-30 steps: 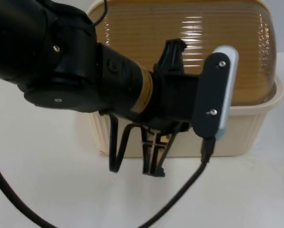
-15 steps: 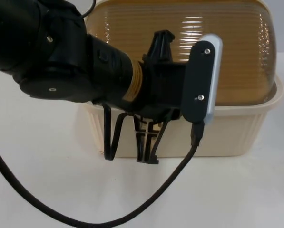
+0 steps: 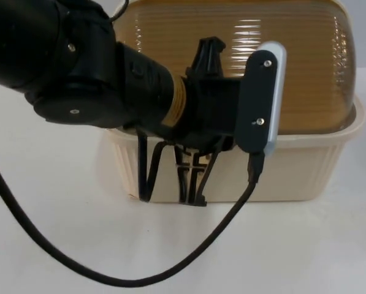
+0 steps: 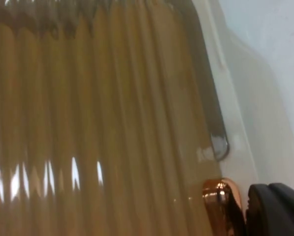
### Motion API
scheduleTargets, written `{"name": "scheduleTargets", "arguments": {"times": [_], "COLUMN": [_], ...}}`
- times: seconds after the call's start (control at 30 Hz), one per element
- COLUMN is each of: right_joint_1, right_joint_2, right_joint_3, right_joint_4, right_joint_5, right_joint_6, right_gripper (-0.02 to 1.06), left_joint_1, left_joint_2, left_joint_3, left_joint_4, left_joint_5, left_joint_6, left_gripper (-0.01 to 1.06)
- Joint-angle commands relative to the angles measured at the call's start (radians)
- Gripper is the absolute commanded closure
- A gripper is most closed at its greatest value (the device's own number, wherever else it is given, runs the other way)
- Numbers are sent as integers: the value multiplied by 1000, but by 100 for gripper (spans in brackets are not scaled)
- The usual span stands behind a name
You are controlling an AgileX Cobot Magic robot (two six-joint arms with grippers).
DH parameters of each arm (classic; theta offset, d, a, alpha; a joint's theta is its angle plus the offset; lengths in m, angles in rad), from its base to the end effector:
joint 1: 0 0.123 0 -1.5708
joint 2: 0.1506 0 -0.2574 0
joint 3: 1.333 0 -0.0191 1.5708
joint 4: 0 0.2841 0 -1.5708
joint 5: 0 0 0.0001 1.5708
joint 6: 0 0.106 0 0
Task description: Open the box lid with the left hand, place the block into the box with the right hand, then close the box lid with the left hand.
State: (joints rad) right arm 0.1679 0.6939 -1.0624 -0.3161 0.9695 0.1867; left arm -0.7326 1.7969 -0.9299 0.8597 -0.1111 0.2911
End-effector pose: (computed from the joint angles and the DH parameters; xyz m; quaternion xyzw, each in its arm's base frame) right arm 0.1683 0.0010 0.4093 -0.0034 0.8529 -0.0667 0.5178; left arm 0.2843 -0.2677 0.1075 0.7432 0.5208 0.0488 0.4171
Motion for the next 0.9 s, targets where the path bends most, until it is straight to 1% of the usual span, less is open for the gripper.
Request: {"name": "scheduleTargets", "arguments": {"times": [0.0, 0.2, 0.57, 0.7, 0.87], "right_joint_1": [6, 6, 6, 6, 6], "right_joint_2": [0, 0, 0, 0, 0], "right_joint_3": [-7, -7, -7, -7, -7], "right_joint_4": [-4, -4, -4, -4, -4], "right_joint_5": [-15, -15, -13, -11, -11], "right_joint_6": [4, 4, 4, 4, 4], "right_gripper": [0, 0, 0, 0, 0], "left_joint_1": [3, 25, 24, 24, 42], "left_joint_2": [0, 0, 0, 0, 0], "left_joint_3": [-14, -14, -27, -79, -127], "left_joint_4": [-16, -16, -10, -10, -10], "left_joint_5": [3, 5, 1, 26, 25], "left_joint_6": [-1, -1, 20, 22, 22], "left_gripper": [105, 105, 105, 105, 105]}}
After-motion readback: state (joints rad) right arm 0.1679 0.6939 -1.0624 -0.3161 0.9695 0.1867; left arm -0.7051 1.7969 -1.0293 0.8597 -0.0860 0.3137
